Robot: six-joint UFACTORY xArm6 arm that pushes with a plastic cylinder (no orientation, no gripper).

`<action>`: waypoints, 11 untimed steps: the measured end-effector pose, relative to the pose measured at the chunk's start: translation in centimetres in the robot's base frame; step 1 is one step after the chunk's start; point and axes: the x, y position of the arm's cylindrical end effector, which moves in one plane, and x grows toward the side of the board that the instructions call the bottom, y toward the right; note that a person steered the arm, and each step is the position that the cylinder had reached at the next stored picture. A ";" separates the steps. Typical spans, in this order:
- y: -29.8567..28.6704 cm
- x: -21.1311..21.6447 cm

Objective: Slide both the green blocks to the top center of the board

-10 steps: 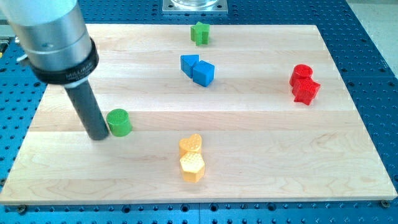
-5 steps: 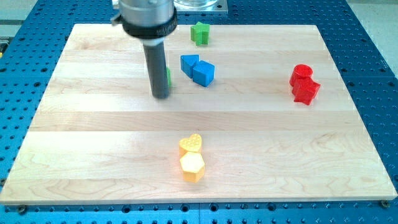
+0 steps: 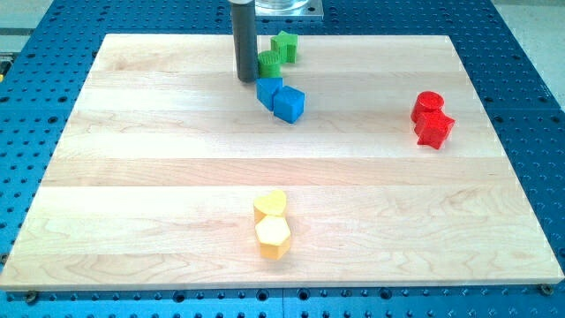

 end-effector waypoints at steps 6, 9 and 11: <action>10.9 -5.7; 10.1 -9.4; 4.5 -9.4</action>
